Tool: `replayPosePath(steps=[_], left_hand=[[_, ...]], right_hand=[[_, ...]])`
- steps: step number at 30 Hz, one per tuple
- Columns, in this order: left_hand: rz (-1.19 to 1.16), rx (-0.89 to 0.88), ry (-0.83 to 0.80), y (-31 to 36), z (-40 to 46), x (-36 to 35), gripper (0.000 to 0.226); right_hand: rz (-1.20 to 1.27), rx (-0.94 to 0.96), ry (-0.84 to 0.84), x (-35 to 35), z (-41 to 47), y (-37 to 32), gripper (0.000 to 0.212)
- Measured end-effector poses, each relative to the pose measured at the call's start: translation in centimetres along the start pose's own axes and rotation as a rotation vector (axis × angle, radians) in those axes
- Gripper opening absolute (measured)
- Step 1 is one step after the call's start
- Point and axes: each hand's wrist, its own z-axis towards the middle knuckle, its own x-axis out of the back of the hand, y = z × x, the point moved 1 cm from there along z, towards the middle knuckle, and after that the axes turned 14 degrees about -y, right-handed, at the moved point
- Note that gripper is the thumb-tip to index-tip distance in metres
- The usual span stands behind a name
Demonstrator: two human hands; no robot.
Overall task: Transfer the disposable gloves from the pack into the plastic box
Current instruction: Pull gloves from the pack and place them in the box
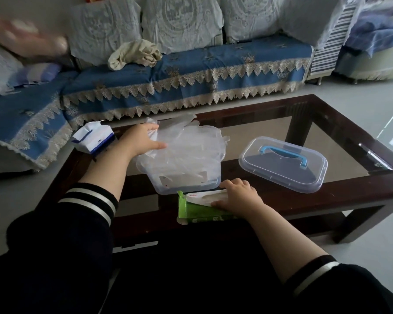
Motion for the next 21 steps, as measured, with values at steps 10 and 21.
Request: replayPosePath(steps=[10,21], left_hand=[[0.203,0.060,0.093,-0.9,-1.4,0.0,0.055],[0.407,-0.729,0.426,4.6,-9.8,-9.6,0.047]], right_hand=[[0.105,0.085,-0.021,0.0,0.2,-1.0,0.049],[0.109,0.160,0.169,-0.8,0.8,-1.7,0.015]])
